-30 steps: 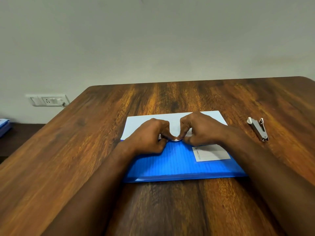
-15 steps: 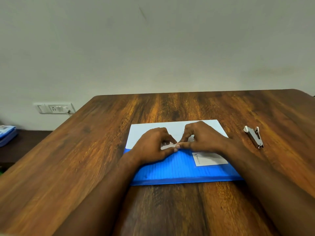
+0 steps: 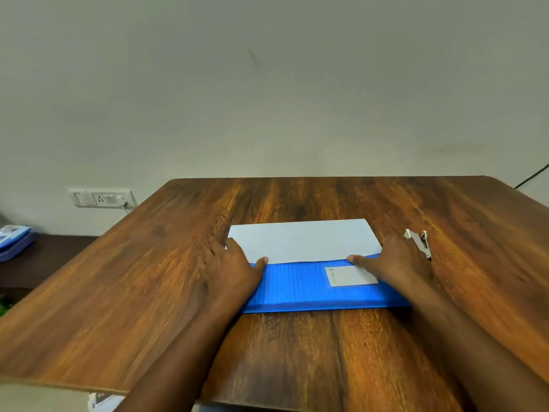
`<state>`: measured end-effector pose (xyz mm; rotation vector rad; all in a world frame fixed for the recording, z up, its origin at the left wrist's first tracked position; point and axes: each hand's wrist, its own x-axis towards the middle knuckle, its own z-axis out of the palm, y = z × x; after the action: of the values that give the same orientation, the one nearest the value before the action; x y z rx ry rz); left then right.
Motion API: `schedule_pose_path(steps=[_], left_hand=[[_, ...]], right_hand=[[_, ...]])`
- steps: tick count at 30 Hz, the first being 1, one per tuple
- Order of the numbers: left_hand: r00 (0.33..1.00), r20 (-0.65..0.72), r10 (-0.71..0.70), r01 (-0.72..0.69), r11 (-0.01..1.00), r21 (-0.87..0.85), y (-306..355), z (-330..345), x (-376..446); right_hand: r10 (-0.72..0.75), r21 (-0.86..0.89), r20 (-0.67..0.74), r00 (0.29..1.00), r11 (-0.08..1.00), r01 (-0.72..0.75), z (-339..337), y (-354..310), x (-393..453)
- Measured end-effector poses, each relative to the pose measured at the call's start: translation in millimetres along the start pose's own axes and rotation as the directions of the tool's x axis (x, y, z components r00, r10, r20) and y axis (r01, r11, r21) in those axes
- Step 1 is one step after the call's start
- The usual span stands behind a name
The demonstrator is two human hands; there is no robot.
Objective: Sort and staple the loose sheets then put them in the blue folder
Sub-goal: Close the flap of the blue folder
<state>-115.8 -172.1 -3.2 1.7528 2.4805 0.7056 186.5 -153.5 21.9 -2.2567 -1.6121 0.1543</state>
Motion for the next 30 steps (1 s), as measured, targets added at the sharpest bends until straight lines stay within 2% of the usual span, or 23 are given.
schedule_pose_path(steps=[3,6,10,14,19,23,27,30], left_hand=[[0.999,0.022,-0.048,0.049,0.998,-0.041,3,-3,2],[0.99,0.104,-0.094,0.109,0.983,-0.146,1,-1,12],[0.986,0.142,-0.09,0.129,0.947,-0.293,1,19,44],[0.989,0.138,-0.06,0.1,0.947,-0.305,33,18,81],[0.995,0.093,0.024,0.002,0.963,-0.271,84,31,155],[0.991,0.104,0.079,-0.045,0.955,-0.293,110,77,212],[0.999,-0.005,0.049,-0.049,0.999,0.01,125,100,228],[0.997,-0.017,0.079,-0.078,0.994,0.08,126,106,226]], right_hand=[[0.03,0.073,0.101,0.994,0.997,-0.038,-9,-2,-1],[0.073,0.218,0.161,0.984,0.97,-0.108,-13,-2,2],[0.092,0.382,0.122,0.988,0.915,-0.133,-8,-3,22],[0.095,0.505,0.073,0.993,0.855,-0.119,-3,-13,67],[0.106,0.468,0.042,0.993,0.876,-0.113,11,-27,156],[0.106,0.377,0.058,0.993,0.918,-0.12,30,-30,220],[0.096,0.246,0.062,0.993,0.963,-0.108,43,-26,251],[0.092,0.121,0.016,0.996,0.988,-0.093,52,-23,256]])
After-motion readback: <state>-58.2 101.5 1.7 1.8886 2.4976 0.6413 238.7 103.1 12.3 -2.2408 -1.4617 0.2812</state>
